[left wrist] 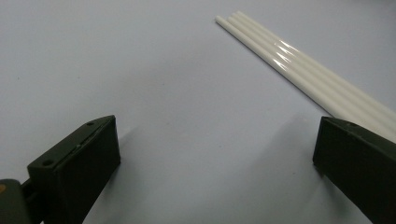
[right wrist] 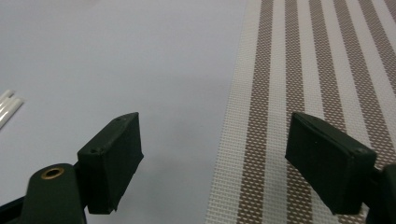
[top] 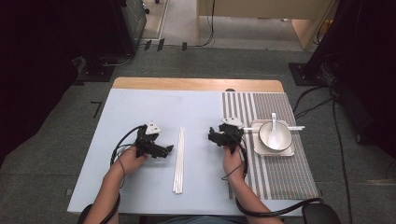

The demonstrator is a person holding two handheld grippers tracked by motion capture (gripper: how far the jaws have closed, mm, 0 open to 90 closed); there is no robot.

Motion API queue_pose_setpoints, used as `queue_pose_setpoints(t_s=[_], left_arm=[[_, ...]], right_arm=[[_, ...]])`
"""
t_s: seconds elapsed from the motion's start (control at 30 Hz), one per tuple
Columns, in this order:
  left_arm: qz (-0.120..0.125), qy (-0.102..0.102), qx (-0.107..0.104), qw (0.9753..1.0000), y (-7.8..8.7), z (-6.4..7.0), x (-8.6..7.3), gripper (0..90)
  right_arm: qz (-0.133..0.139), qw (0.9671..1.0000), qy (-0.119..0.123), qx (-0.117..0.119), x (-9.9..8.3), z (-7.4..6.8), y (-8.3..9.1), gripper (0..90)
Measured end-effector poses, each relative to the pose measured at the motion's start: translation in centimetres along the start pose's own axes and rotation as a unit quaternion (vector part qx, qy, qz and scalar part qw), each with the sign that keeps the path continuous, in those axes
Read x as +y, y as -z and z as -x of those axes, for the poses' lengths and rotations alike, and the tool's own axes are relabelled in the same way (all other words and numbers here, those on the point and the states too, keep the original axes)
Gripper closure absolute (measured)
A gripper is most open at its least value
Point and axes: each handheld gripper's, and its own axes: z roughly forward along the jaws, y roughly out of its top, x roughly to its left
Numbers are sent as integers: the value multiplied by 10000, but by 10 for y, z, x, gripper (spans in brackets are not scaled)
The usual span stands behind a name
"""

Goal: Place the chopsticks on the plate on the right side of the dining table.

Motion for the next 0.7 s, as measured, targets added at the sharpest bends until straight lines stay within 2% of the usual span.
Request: queue_pose_setpoints(t_s=[0.33,0.43,0.5,0.6,0.7], left_arm=[[2,-2,-1,10000,0,0,0,2],[-1,-3,-2,10000,0,0,0,2],[0,0,1,10000,0,0,0,2],[-2,-4,5,10000,0,0,0,2],[0,-2,1,10000,0,0,0,2]], right_arm=[[-63,9998,-103,-168,0,8,0,179],[-71,9998,-40,-180,0,5,1,178],[-121,9998,79,-140,-1,-5,1,158],[-201,9996,-36,-185,-1,-13,-2,153],[-252,9995,-81,-172,0,-13,-4,151]])
